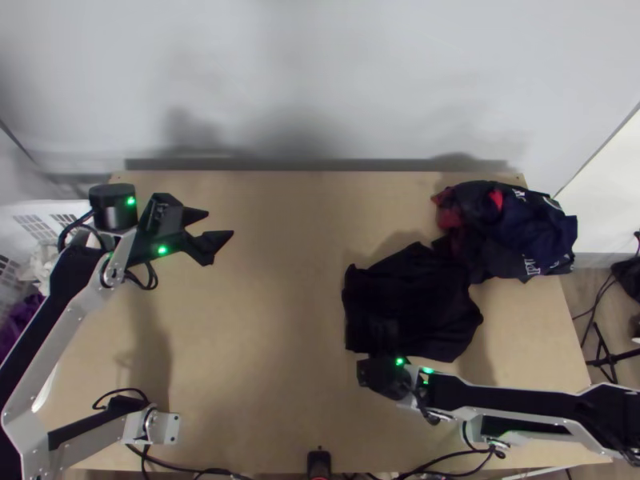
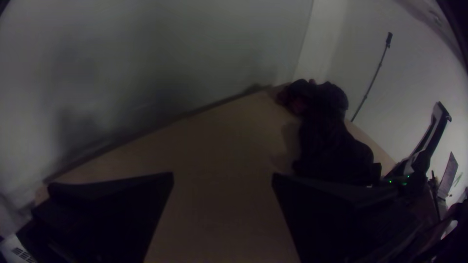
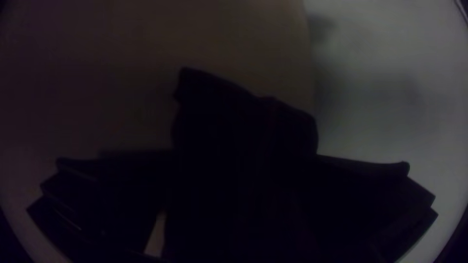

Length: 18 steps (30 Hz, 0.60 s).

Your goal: Fold the t-shirt

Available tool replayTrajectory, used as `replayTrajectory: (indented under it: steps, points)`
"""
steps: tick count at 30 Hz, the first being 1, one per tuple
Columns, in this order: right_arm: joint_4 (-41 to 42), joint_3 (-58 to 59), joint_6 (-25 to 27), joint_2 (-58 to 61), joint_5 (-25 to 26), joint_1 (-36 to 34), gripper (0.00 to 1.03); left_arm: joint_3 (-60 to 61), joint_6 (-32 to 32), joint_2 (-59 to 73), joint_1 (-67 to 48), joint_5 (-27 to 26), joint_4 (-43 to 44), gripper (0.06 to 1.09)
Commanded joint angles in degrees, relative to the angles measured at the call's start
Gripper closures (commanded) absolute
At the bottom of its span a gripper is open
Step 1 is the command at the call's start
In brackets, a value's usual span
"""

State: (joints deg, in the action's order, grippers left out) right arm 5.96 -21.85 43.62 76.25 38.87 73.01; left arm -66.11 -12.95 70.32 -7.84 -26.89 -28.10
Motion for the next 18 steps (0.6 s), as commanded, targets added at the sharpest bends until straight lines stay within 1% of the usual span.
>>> replayTrajectory:
  steps: [1, 3, 5, 7, 8, 9, 12, 14, 15, 16, 18]
  points:
    - [7.67, 0.66, 4.37, 5.67, -0.11, -3.23, 0.05, 1.42, -0.50, -1.07, 1.60, 0.00, 0.41, 0.10]
    - [11.71, 0.58, 6.66, 7.69, 1.03, -4.72, 0.05, 1.68, -0.50, -1.59, 1.86, 0.00, 0.41, 0.10]
    - [12.94, -0.04, 7.54, 9.36, 1.12, -6.13, 0.06, 1.86, -0.58, -1.86, 2.21, 0.00, 0.41, 0.10]
    - [13.03, -0.83, 7.71, 10.06, 1.03, -7.36, 0.14, 1.95, -0.58, -1.95, 2.39, 0.00, 0.32, 0.10]
    - [13.29, -1.09, 7.71, 10.15, 1.03, -7.80, 0.23, 1.95, -0.58, -1.95, 2.47, 0.00, 0.32, 0.10]
    - [13.47, -1.18, 7.80, 10.06, 0.94, -8.06, 0.35, 2.03, -0.58, -2.03, 2.65, 0.00, 0.32, 0.10]
    - [13.91, -0.92, 9.03, 10.06, -0.55, -8.41, 0.62, 2.03, -0.58, -2.30, 2.83, -0.09, 0.32, 0.10]
    - [14.00, -0.83, 9.12, 9.88, -1.61, -8.94, 0.86, 2.03, -0.58, -2.47, 2.83, -0.09, 0.06, 0.10]
    - [14.00, -0.83, 9.29, 9.53, -1.96, -9.03, 0.96, 2.03, -0.50, -2.65, 2.74, -0.09, -0.12, 0.10]
    - [14.00, -0.83, 9.47, 8.92, -2.22, -9.29, 1.00, 2.21, -0.32, -2.74, 2.47, -0.18, -0.29, 0.10]
    - [13.91, -1.18, 9.29, 6.90, -2.22, -10.26, 1.00, 2.47, -0.15, -2.91, 2.03, -0.18, -0.82, 0.10]
